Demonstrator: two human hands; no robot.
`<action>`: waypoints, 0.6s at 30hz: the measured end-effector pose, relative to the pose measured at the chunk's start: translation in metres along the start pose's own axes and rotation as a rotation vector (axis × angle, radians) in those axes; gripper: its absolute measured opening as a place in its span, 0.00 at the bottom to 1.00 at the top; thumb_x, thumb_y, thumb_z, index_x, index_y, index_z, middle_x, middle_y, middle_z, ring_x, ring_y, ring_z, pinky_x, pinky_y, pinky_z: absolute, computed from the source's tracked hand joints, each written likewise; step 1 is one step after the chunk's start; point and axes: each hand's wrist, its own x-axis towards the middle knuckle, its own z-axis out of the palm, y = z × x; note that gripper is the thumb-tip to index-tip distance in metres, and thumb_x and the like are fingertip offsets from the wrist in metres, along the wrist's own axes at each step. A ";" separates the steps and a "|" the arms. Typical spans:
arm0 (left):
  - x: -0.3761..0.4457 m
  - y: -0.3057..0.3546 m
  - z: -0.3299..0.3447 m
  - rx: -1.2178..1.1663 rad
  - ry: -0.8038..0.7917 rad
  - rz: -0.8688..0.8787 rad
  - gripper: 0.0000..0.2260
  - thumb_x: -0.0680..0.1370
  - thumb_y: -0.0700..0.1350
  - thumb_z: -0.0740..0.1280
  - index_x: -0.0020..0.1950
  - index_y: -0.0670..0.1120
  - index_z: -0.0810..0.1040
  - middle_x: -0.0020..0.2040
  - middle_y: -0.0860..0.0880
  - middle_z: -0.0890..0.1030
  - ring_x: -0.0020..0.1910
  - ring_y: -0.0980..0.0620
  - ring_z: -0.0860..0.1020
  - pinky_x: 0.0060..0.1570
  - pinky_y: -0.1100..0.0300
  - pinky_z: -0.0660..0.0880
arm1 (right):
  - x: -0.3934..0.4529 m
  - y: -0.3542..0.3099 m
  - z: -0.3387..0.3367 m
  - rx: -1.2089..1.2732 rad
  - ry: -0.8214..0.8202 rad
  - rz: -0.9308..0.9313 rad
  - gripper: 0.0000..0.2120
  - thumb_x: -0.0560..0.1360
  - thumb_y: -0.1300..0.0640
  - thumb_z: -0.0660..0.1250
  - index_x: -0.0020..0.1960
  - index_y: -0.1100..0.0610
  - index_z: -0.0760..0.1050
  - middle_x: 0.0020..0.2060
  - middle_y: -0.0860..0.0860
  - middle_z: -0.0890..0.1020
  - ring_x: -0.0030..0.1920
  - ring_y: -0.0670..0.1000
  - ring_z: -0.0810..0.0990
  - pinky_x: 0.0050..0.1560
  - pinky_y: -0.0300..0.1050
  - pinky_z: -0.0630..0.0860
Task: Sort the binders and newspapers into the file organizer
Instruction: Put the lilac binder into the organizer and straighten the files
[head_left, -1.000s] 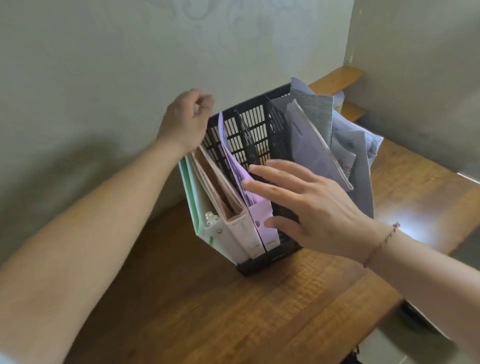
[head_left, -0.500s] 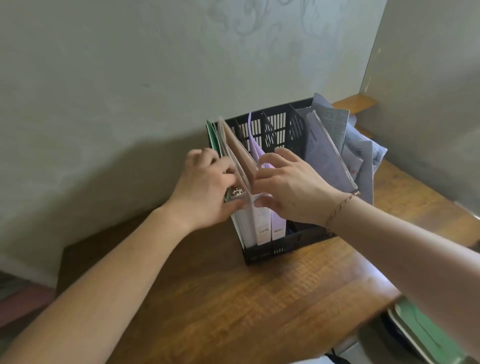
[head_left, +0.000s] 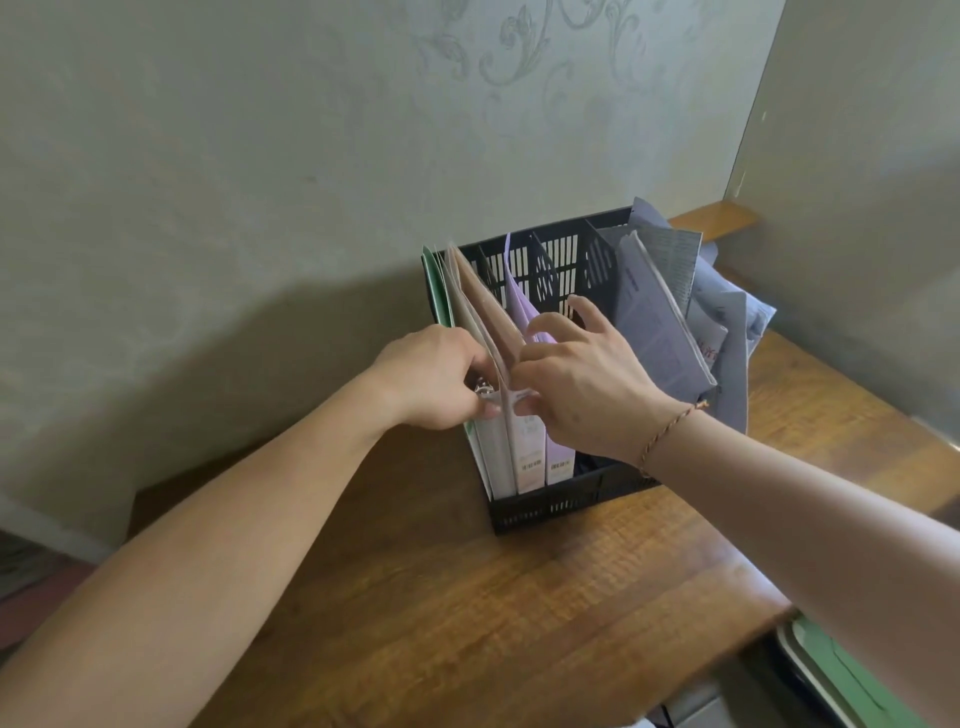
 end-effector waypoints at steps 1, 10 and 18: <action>-0.001 0.001 -0.001 -0.039 -0.012 -0.001 0.15 0.73 0.54 0.74 0.59 0.53 0.82 0.51 0.51 0.83 0.48 0.50 0.80 0.50 0.50 0.79 | 0.000 -0.001 0.001 -0.004 0.004 0.013 0.06 0.69 0.50 0.70 0.46 0.48 0.82 0.44 0.42 0.83 0.61 0.55 0.75 0.68 0.63 0.59; -0.015 -0.008 0.013 -0.067 0.055 0.193 0.18 0.73 0.54 0.74 0.60 0.52 0.78 0.52 0.56 0.78 0.48 0.56 0.79 0.46 0.62 0.76 | -0.007 -0.007 0.001 0.111 0.123 0.055 0.15 0.71 0.43 0.67 0.51 0.51 0.79 0.50 0.46 0.83 0.64 0.53 0.74 0.66 0.58 0.65; -0.042 -0.052 0.075 -0.509 0.465 0.289 0.26 0.70 0.51 0.77 0.66 0.51 0.73 0.70 0.56 0.69 0.58 0.59 0.76 0.60 0.65 0.74 | 0.011 -0.008 -0.001 0.139 0.068 -0.100 0.22 0.72 0.36 0.63 0.56 0.51 0.77 0.55 0.46 0.79 0.65 0.53 0.71 0.66 0.55 0.65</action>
